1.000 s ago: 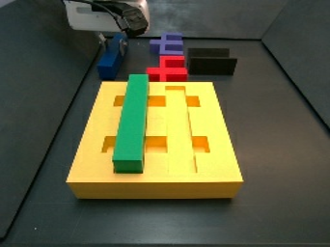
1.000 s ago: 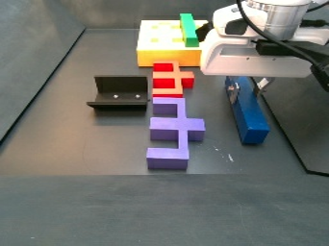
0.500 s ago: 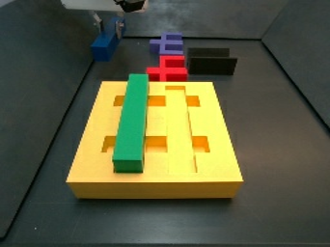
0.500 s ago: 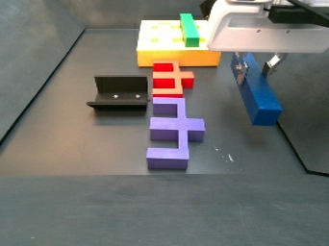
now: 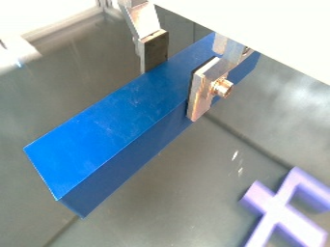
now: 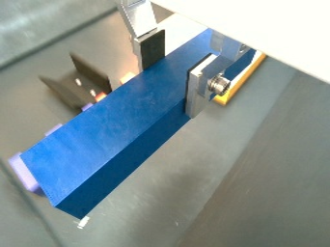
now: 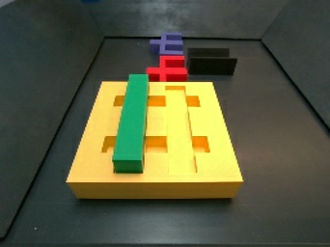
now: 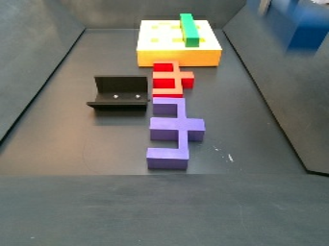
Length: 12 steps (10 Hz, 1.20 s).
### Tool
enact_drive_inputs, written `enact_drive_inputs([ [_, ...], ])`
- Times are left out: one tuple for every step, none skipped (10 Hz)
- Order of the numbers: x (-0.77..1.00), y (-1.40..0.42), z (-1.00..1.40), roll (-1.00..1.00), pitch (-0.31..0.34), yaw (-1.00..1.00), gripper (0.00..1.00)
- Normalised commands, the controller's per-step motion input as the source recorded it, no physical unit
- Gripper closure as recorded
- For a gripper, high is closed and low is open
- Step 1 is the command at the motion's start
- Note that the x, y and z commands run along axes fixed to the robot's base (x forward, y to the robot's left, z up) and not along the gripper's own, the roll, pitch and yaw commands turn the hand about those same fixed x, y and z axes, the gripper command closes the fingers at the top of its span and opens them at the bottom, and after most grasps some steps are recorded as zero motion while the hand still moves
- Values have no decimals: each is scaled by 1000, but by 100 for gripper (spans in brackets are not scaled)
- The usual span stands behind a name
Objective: Pick up the blue object. Move up. Move to above the board. Insert the blue object.
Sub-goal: Move to above the board.
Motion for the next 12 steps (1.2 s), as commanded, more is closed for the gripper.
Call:
enact_drive_inputs([
  [-2,-9,1400,-11,92,1,100],
  [1,-6,569,-3,51,2,100],
  [30,2,174,-6,46,5,100],
  [703,-1400,158,24,219,92,100],
  [703,-1400,163,74,223,94,100],
  [723,-1400,159,91,248,90,100],
  [763,-1400,175,-39,232,18,100],
  [759,-1400,178,-28,209,18,100],
  [763,-1400,179,7,167,16,100],
  [778,-1400,184,-24,146,8,100],
  [800,-1400,189,16,145,16,100],
  [869,-1400,200,31,168,14,100],
])
